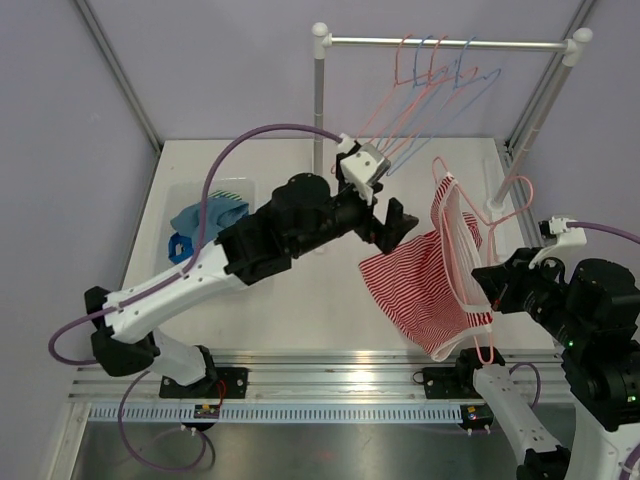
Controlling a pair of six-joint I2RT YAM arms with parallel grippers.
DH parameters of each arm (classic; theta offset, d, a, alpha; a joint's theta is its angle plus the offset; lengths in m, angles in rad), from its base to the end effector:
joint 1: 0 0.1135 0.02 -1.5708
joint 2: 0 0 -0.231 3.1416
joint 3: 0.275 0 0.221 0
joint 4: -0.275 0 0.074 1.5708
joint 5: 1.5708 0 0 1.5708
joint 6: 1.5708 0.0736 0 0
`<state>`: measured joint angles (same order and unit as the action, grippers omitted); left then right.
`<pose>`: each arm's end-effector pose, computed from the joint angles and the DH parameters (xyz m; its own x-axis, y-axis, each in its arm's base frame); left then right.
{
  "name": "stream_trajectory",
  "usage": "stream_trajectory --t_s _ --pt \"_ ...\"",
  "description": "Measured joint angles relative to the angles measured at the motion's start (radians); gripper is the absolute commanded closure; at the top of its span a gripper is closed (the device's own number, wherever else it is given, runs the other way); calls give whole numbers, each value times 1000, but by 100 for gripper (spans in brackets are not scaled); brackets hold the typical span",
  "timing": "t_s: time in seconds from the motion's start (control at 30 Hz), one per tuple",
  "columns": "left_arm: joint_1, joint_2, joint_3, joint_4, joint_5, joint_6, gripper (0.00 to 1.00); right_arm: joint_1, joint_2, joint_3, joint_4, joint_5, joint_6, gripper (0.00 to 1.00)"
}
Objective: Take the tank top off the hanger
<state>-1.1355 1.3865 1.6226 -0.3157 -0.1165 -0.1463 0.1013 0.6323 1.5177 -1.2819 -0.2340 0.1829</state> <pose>0.1415 -0.2839 0.4370 -0.1573 -0.0050 -0.9875 0.8378 0.5288 -0.1362 0.0541 0.0227 0.3964 -0.4344 0.1337 -0.8907 -0.2361 0.9375 0.2558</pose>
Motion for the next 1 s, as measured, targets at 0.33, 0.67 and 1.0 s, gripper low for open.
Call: stream_trajectory --t_s 0.33,0.67,1.0 --pt "3 263 126 59 -37 42 13 63 -5 14 -33 -51 8 100" --pt "3 306 126 75 -126 73 90 78 -9 23 -34 -111 12 100" --pt "0 247 49 58 -369 74 100 292 -8 34 -61 -70 -7 100"
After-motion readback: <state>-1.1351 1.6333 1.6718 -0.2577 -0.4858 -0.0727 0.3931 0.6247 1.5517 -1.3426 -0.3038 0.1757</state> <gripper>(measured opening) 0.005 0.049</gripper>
